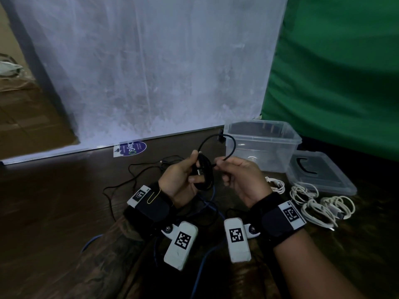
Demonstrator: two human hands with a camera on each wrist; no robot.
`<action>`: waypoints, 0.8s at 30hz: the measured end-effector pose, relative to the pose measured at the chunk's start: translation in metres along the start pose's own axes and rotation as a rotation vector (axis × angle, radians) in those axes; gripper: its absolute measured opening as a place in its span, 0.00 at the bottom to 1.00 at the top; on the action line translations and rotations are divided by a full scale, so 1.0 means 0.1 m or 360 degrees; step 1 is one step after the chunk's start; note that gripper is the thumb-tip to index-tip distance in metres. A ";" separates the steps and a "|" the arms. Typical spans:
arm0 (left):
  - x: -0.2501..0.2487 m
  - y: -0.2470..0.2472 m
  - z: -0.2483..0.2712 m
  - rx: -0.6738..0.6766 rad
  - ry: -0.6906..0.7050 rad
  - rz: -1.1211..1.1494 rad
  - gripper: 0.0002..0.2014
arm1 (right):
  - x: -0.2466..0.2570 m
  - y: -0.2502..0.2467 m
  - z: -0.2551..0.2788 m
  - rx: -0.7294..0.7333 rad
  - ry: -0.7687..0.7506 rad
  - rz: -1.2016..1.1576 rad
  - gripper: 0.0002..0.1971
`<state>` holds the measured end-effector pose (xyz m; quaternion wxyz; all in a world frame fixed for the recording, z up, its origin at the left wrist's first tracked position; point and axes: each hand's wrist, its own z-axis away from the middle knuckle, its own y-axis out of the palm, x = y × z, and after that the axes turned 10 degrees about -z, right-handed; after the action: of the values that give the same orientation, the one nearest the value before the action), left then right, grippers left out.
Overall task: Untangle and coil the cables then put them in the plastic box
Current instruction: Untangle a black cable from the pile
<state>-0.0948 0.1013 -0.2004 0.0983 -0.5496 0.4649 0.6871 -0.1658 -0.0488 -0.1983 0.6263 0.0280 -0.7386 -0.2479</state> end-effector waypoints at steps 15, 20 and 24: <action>0.09 0.06 -0.04 -0.0402 0.0109 -0.0409 0.16 | -0.08 0.08 0.08 0.0548 -0.0134 0.0530 0.46; 0.14 0.08 -0.04 -0.0318 0.0116 -0.0360 0.13 | -0.13 0.10 0.05 0.0364 -0.0332 0.0625 0.24; 0.11 0.15 0.00 -0.0135 0.0211 -0.0435 0.13 | -0.10 0.14 0.06 0.0329 -0.0376 0.0376 0.04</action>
<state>-0.1082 0.0889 -0.2018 0.1368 -0.6555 0.3618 0.6486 -0.1657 -0.0311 -0.2024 0.5539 -0.0240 -0.8266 -0.0971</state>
